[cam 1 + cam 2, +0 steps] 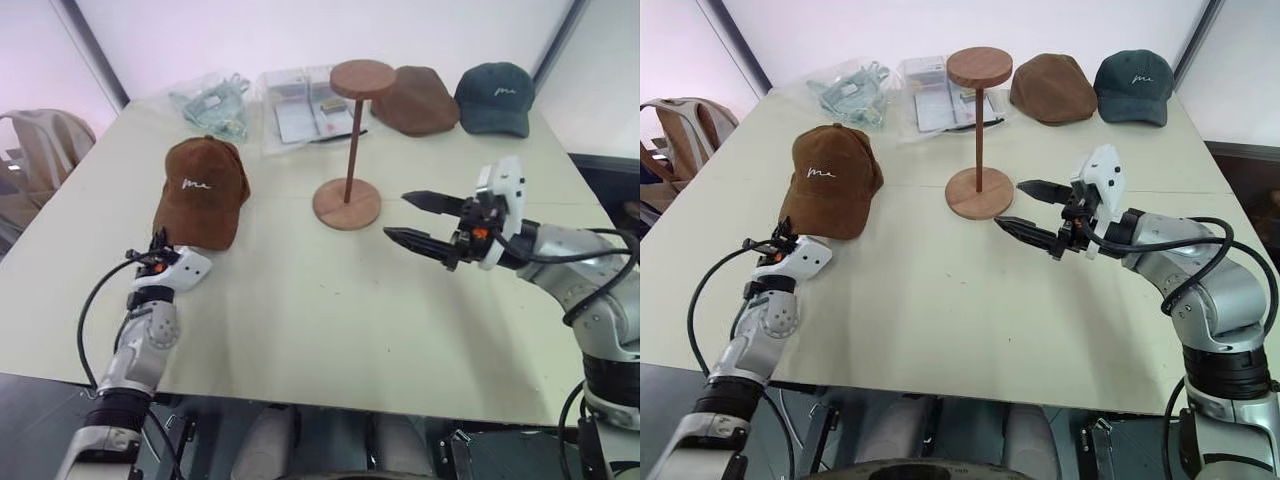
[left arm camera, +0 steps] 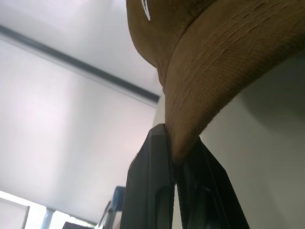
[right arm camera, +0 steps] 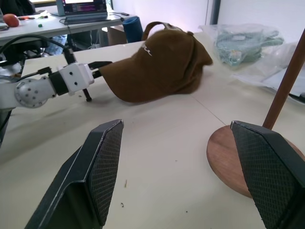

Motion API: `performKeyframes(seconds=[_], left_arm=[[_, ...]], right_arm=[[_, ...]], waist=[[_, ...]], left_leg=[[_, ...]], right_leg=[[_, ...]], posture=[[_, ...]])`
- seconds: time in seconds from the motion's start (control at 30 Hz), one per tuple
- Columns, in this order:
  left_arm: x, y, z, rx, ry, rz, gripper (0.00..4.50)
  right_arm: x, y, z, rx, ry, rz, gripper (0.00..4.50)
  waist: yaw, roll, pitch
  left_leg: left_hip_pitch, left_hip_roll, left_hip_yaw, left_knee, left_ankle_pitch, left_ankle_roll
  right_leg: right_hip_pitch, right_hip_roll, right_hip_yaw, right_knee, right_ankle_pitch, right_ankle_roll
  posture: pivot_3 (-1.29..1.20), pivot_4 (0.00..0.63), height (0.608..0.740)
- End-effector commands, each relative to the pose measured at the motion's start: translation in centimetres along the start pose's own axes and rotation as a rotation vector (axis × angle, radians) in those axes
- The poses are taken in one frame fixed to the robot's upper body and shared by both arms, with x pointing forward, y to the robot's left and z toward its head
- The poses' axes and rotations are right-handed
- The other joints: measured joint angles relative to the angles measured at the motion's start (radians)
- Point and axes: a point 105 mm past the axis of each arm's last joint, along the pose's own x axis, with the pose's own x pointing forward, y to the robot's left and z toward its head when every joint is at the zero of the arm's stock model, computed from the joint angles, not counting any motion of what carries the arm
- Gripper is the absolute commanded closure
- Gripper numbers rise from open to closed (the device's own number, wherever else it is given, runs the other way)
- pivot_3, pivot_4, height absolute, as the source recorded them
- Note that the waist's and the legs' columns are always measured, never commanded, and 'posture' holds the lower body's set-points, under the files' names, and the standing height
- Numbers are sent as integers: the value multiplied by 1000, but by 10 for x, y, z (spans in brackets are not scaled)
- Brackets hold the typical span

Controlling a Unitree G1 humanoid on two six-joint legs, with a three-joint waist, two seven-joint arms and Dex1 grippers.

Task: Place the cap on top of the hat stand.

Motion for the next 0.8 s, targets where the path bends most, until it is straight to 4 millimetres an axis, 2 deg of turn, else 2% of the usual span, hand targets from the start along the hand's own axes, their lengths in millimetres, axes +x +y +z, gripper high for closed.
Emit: performKeyframes(seconds=[0.03, 0.13, 0.23, 0.37, 0.47, 0.63, 0.8], left_arm=[[9, 23, 38, -35, -87, 143, 4463], [24, 49, 67, -85, -166, 259, 4463], [40, 77, 100, -133, -266, 340, 4463], [52, 111, 137, -165, -392, 426, 4463], [56, 129, 161, -202, -466, 461, 4463], [50, 144, 200, -295, -571, 483, 4463], [37, 139, 231, -406, -634, 462, 4463]], right_arm=[[1, 2, 6, -22, -26, -2, 844], [1, 2, 5, -21, -21, 1, 844], [-2, -4, 5, -33, -6, -13, 844], [-20, -24, 10, -75, 21, -90, 844], [-35, -39, 13, -108, 41, -150, 844], [-58, -56, 15, -150, 61, -236, 844], [-67, -58, 14, -161, 69, -261, 844]], waist=[[0, -5, 2], [-4, -14, 8], [-4, -16, 9], [-5, -16, 9], [-5, -17, 9], [-6, -18, 10], [-5, -19, 11]], left_leg=[[-2, 0, 0, 0, 0, 0], [-9, 0, 0, 1, 1, -1], [-11, 0, -1, 2, 1, -1], [-11, 0, 0, 1, 1, -1], [-11, 0, 0, 0, 1, -1], [-11, 0, 0, 0, 1, -1], [-11, 0, 0, 0, 1, -1]], right_leg=[[-2, 0, 0, 0, 1, -1], [-9, 1, 0, 0, 4, 0], [-10, 1, 0, 0, 4, 0], [-9, 1, 0, -3, 4, 0], [-9, 1, 0, -4, 4, 1], [-9, 1, 0, -4, 4, 1], [-9, 1, 0, -4, 4, 2]], posture=[[0, 150, 740], [0, 150, 740], [0, 150, 740], [0, 150, 740], [0, 150, 740], [0, 150, 740], [0, 150, 740]])
